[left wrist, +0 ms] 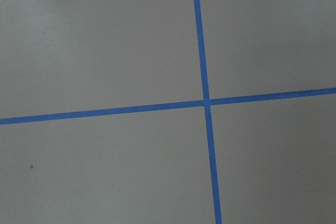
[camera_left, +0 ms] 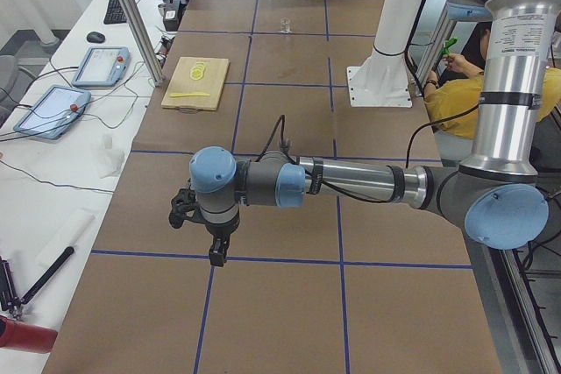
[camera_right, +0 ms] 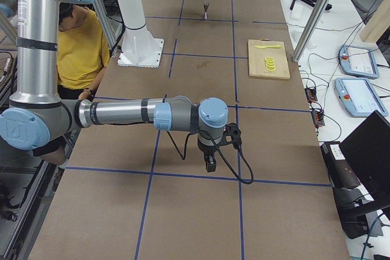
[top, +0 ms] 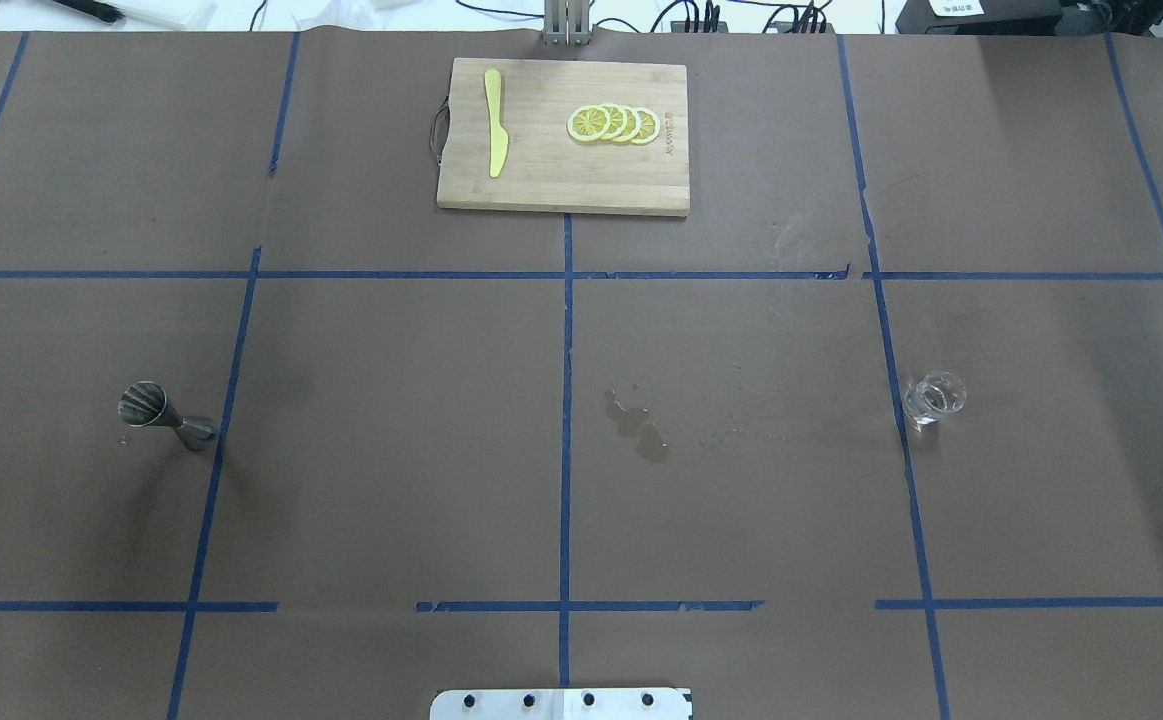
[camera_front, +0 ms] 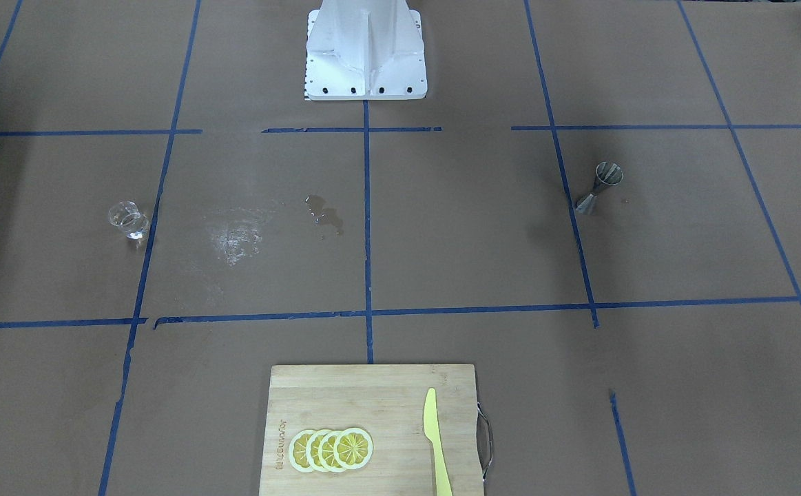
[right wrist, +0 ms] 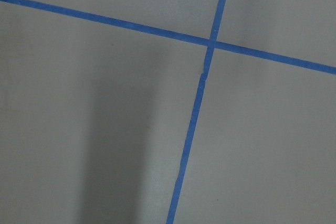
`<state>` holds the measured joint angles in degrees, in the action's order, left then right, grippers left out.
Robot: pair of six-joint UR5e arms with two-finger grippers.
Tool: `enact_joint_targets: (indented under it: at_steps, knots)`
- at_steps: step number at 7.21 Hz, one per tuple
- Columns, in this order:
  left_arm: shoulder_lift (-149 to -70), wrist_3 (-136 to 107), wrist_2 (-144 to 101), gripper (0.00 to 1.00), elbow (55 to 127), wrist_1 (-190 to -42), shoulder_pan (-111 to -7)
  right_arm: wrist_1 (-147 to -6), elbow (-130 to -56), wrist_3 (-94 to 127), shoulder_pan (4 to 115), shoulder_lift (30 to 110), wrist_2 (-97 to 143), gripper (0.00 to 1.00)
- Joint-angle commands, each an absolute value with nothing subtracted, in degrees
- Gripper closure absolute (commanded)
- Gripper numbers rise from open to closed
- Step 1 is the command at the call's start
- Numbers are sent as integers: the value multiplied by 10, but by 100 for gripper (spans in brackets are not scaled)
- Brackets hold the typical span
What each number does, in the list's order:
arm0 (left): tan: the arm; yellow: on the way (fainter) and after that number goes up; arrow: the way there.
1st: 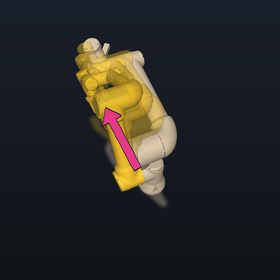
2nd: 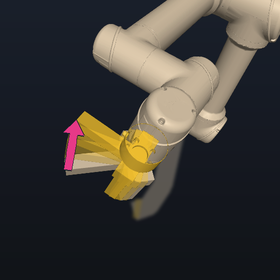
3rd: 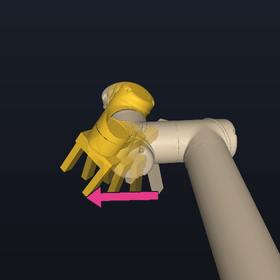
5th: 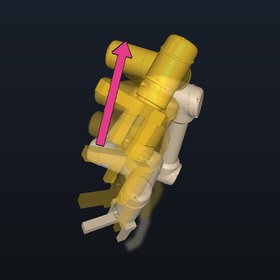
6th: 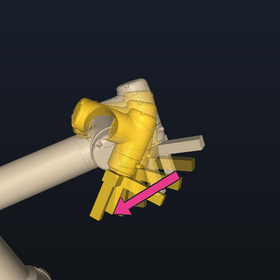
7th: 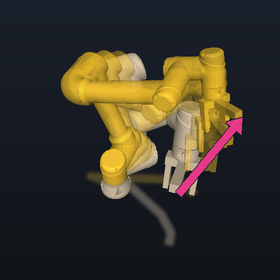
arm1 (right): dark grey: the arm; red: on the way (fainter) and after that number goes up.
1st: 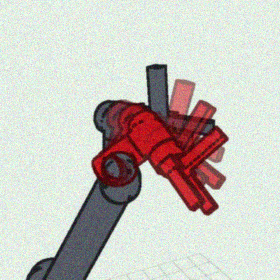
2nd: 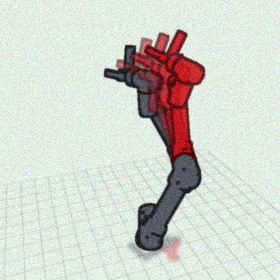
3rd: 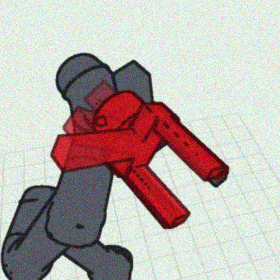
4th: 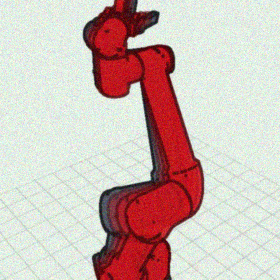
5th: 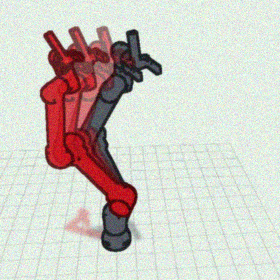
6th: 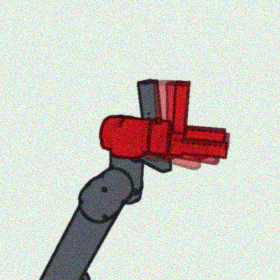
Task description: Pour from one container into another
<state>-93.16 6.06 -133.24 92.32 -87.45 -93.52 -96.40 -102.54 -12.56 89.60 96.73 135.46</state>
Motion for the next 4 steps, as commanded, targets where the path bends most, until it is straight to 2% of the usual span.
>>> enact_joint_targets:
  at_steps: [1, 4]
  knots:
    - [-933, 62, -1332, 0, 925, -875, -934, -965, -1024, -126, 895, 968, 1356, 0]
    - [-933, 62, -1333, 0, 931, -888, -934, -965, -1024, -122, 896, 962, 1356, 0]
